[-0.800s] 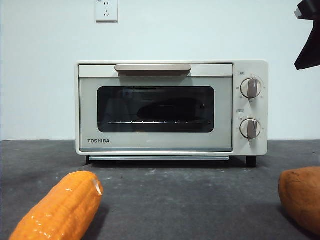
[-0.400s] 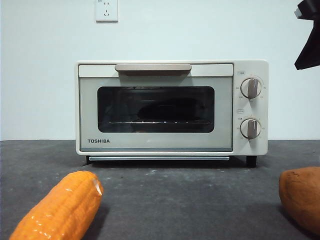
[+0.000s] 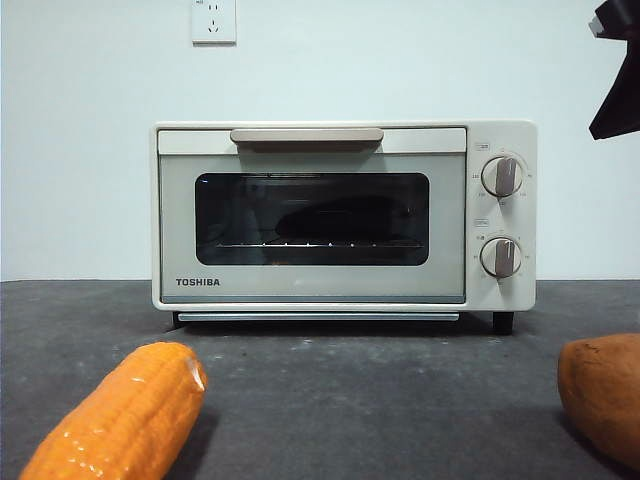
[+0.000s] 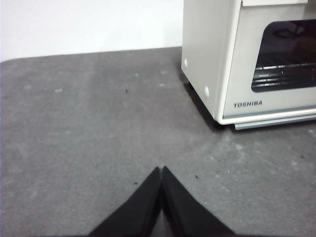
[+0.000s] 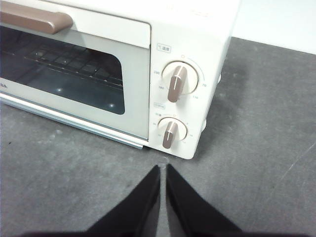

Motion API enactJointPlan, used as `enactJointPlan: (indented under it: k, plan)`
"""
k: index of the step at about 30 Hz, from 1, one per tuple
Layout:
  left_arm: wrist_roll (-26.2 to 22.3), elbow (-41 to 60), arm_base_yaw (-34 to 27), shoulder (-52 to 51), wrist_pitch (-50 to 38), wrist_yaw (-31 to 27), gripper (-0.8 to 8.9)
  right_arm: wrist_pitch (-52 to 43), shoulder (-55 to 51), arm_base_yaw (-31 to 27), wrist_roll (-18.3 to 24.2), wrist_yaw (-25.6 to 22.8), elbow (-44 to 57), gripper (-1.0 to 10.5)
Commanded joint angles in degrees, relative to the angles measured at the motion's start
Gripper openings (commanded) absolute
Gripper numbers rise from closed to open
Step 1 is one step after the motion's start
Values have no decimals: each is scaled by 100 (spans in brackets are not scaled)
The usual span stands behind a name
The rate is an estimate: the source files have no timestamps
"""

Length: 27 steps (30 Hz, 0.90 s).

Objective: Take the eggplant from the table,put the eggplant in the oven

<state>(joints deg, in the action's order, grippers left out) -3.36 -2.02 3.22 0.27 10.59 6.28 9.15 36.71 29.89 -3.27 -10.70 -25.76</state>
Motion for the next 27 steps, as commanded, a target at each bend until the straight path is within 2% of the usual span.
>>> enactJointPlan:
  k: [1,27]
  plan:
    - [-37,160,-9,-9,7,11,6,-55,15,28,-57,-22,-28,5]
    - [-33,177,-11,-9,-35,11,6,15,-109,35,-13,-28,-22,4]
